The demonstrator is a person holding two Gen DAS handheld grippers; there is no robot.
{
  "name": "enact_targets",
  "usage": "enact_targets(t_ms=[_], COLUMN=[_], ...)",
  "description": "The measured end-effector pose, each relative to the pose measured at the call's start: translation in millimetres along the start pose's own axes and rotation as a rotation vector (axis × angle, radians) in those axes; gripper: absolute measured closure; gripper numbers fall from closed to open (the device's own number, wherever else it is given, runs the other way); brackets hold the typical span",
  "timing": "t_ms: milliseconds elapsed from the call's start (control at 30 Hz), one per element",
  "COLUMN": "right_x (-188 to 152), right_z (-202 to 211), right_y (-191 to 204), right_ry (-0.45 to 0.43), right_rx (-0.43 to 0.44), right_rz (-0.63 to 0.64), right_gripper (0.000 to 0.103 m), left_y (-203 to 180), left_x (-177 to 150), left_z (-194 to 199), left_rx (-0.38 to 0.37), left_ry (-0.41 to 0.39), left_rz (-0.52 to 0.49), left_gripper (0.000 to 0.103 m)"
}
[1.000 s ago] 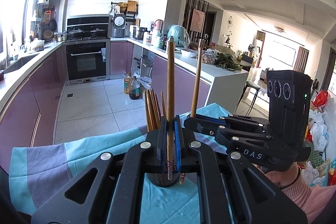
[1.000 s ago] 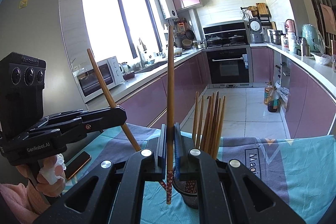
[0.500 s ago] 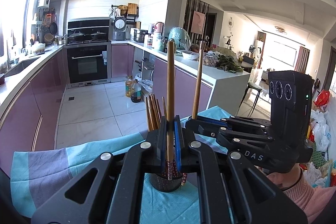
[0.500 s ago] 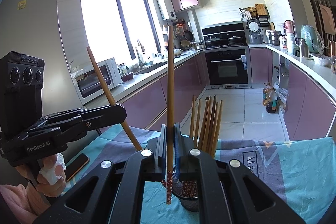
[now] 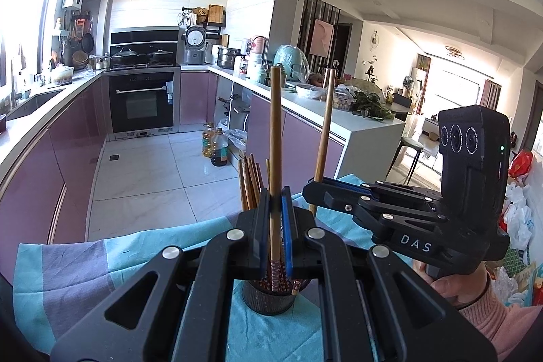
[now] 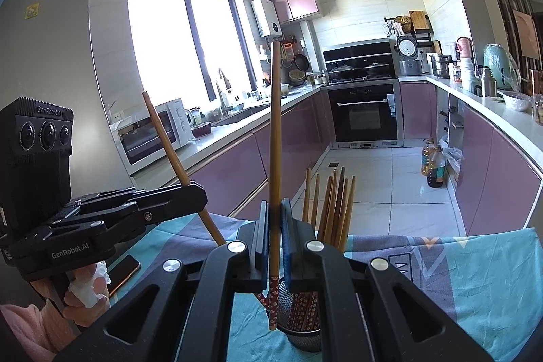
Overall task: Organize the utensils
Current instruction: 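Lower the right gripper's chopstick into the mesh cup while the left gripper lowers its chopstick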
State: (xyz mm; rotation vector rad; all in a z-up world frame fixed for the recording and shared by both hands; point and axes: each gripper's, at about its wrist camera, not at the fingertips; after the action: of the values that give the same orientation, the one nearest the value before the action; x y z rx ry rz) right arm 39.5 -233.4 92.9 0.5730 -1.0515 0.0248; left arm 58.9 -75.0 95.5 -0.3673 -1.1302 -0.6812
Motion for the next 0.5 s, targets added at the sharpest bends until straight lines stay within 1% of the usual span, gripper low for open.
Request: enact_targets(t_ms=[500], right_x=[5.2], right_z=[-6.0], right_y=[-2.5], right_ry=[0.004], right_rx=[-0.012], right_rz=[-0.015], right_gripper=[0.097], left_y=[2.2], left_x=[4.4], left_z=[-1.4], left_rx=[-0.007], left_ry=[0.006], left_rz=[0.004], left_gripper=[0.096])
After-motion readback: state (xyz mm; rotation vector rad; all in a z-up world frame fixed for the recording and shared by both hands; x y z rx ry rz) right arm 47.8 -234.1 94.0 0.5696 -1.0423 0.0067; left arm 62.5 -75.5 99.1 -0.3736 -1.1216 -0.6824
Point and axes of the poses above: each gripper's, at about its wrist camera, not at the fingertips, and z roughly against the way its jaws point, y to its left, x to its top, and after that the axes turned 13 degrees about -z, right-handed
